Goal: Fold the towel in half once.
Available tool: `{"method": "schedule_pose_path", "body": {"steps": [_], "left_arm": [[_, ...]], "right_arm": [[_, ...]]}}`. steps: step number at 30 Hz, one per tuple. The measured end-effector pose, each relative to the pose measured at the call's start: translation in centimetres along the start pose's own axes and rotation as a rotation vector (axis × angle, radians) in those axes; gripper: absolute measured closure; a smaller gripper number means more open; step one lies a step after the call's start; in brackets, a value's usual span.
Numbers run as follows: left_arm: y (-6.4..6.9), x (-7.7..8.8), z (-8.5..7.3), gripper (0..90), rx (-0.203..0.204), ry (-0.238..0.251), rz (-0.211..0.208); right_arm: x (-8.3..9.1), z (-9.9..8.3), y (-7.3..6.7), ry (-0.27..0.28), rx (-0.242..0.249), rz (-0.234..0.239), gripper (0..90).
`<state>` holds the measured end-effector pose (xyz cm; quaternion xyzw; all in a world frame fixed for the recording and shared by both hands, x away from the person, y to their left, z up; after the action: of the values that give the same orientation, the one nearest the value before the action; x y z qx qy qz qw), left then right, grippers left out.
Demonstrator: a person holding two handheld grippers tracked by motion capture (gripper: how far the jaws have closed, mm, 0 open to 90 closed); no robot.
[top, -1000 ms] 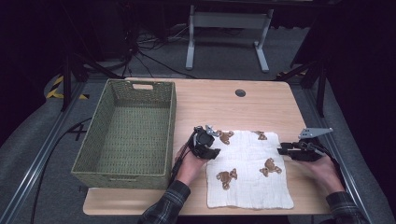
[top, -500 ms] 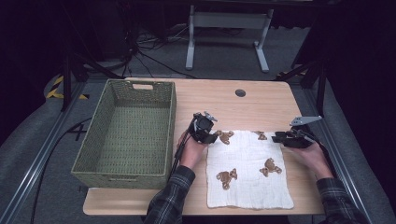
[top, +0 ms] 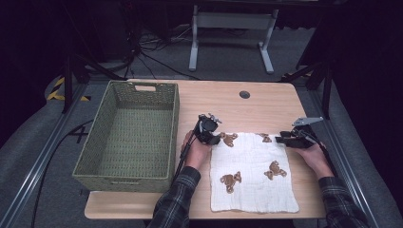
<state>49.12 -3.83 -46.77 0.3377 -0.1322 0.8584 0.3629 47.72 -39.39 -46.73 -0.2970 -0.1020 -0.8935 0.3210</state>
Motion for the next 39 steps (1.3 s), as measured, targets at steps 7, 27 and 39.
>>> {"method": "schedule_pose_path", "body": {"steps": [7, 27, 39], "left_arm": [[0.3, 0.0, 0.0, 73.4, -0.054, -0.009, 0.068], [-0.8, -0.1, -0.2, 65.3, 0.03, 0.012, 0.08], [-0.7, 0.3, 0.0, 86.4, 0.091, 0.055, 0.016]], "right_arm": [[0.1, 0.0, -0.3, -0.007, 0.013, 0.006, 75.0], [0.1, 0.0, -0.4, -0.014, 0.009, 0.033, 84.9], [0.3, 0.2, -0.5, -0.003, 0.005, 0.034, 85.8]]}}
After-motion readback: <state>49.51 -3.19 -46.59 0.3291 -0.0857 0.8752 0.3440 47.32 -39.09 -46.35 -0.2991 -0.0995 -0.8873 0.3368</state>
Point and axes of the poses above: each handheld gripper's, and its own axes: x roughly backward along the jaws, z roughly out of its top, y roughly to its right, the point moved 2 cm from there along -x, roughly forward along the jaws, and after that the axes turned 9 degrees about y, right-handed, at the moved point
